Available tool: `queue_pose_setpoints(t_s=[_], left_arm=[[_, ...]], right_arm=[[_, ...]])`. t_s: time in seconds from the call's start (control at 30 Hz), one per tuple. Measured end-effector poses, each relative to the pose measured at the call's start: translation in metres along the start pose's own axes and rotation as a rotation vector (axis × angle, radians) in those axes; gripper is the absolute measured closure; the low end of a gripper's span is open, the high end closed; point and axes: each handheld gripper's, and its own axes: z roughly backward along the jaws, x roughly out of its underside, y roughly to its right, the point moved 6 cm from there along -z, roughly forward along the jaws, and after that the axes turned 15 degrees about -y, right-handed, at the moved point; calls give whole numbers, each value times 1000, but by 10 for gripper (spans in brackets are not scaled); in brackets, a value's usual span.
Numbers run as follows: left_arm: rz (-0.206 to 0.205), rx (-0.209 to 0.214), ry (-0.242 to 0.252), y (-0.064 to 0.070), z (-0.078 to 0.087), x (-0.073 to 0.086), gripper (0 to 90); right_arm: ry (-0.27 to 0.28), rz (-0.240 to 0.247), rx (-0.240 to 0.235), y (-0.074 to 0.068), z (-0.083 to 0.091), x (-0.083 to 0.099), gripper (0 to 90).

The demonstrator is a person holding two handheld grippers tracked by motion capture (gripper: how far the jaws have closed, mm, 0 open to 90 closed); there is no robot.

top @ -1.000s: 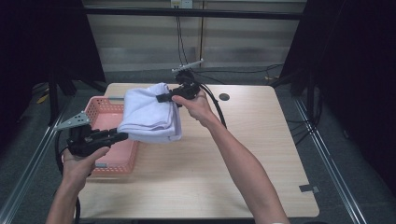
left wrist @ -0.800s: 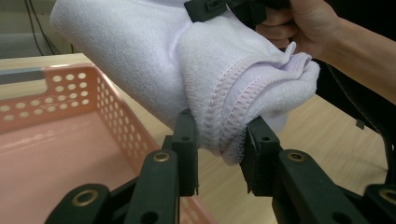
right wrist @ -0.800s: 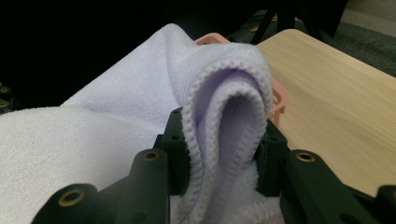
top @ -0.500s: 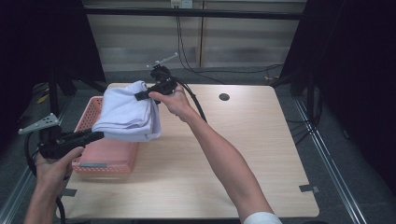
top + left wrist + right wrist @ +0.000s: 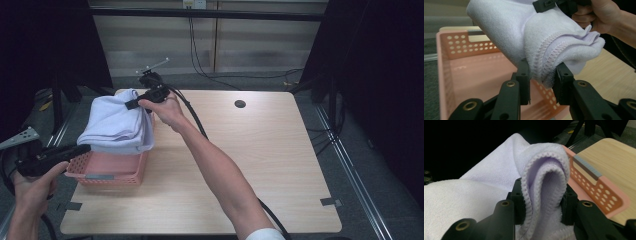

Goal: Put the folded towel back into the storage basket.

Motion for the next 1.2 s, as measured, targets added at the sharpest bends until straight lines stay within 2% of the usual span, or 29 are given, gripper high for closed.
queue_pose_setpoints(t_s=[0.2,0.27,0.4,0.5,0.7,0.97,1.03,1.2], left_arm=[[33,-21,-1,-13,9,11,703],[45,-28,-10,-17,10,15,703],[62,-56,-33,-26,8,25,703],[79,-64,-50,-31,5,30,703],[99,-83,-97,-39,-3,40,702],[103,-107,-136,-42,-15,50,698],[96,-121,-160,-42,-21,53,696],[81,-122,-196,-39,-31,56,689]], right_arm=[[-13,-11,-3,-9,-19,-2,642],[-17,-5,9,-11,-26,-4,642],[-22,-9,4,-11,-38,-3,642],[-43,-22,5,-9,-50,0,642],[-49,-43,6,-5,-67,8,642],[-64,-71,6,6,-86,19,637],[-76,-87,9,9,-89,23,633],[-94,-104,16,19,-98,33,627]])
